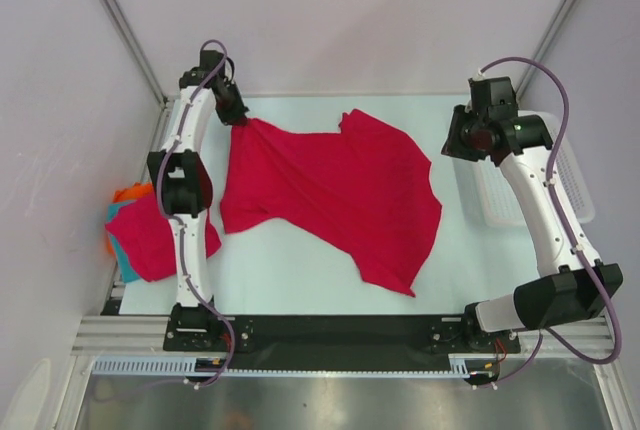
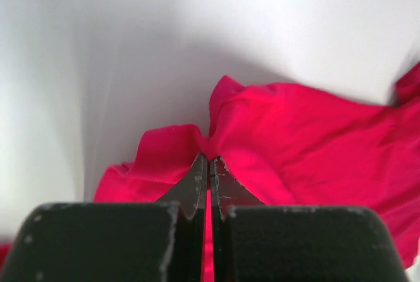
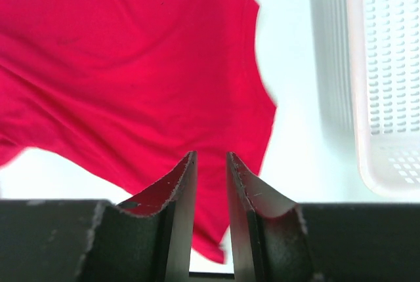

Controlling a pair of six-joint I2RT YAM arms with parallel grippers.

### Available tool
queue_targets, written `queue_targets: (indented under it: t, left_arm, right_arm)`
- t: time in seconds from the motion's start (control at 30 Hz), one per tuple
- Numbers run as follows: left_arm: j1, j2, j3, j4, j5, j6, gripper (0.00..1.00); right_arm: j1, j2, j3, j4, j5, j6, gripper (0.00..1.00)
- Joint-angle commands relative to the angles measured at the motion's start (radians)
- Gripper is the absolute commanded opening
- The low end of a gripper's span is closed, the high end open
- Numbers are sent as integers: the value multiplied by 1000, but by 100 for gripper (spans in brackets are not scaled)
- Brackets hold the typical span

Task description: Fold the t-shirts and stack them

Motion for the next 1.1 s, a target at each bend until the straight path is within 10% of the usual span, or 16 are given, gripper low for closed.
queue_targets:
  t: [0.0,0.17,0.3,0.43,0.77,1.07]
  left_arm:
    - [18,88,175,-111,32,-52,0]
    - [83,56,6,-46,43,-47,4]
    - [83,4,-87,-38,52,-18,50]
    - [75,-168,-283,0,9,-4,76]
    - [40,-611,-856,175,-43,-1,79]
    - [31,-693,-1109,238,-123,8,80]
  right_arm:
    - [-3,26,53,47,17,-7,30]
    - [-2,57,14,67,28,-4,30]
    - [27,63,3,71,23,7,31]
    - [70,38,-22,70,34,19,32]
    - [272,-118,-259,94,0,116,33]
    - [383,-187,-391,74,17,188,32]
